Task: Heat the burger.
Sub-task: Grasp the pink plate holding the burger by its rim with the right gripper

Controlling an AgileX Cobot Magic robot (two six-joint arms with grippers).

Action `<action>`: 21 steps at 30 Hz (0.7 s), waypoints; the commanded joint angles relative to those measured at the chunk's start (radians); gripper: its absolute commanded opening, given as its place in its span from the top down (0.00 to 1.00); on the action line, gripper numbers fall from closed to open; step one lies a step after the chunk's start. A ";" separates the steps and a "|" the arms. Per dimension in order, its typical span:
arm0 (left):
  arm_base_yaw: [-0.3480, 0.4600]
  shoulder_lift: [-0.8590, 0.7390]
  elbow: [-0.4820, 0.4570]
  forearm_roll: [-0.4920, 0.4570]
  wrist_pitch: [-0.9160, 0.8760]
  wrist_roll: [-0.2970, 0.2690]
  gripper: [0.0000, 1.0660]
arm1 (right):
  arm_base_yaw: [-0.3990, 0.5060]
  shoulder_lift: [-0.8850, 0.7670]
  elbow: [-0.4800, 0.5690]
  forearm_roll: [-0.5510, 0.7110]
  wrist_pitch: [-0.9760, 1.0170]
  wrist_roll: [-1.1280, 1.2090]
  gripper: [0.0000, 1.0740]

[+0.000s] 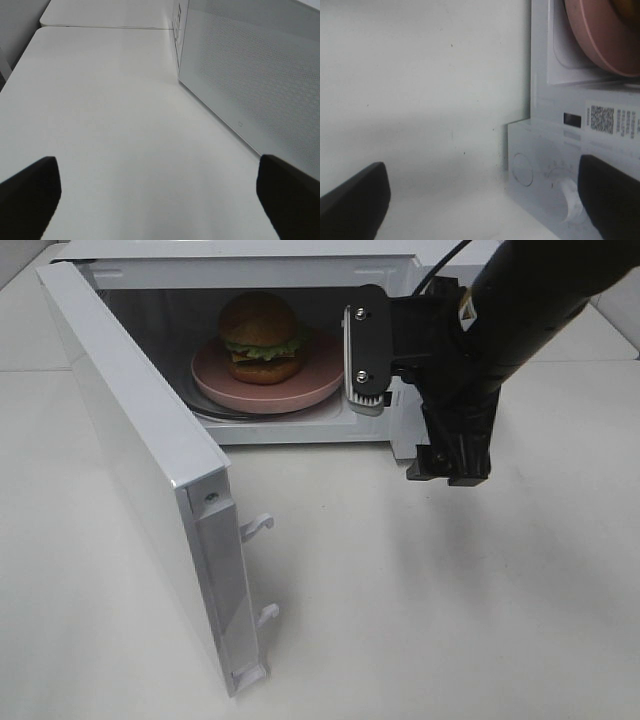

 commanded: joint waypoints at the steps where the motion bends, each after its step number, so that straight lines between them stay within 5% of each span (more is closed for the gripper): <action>1: 0.000 -0.022 0.003 -0.005 -0.006 0.002 0.06 | 0.025 0.064 -0.066 -0.011 -0.023 0.013 0.10; 21: 0.000 -0.022 0.003 -0.005 -0.006 0.002 0.06 | 0.031 0.308 -0.262 -0.025 -0.083 0.040 0.13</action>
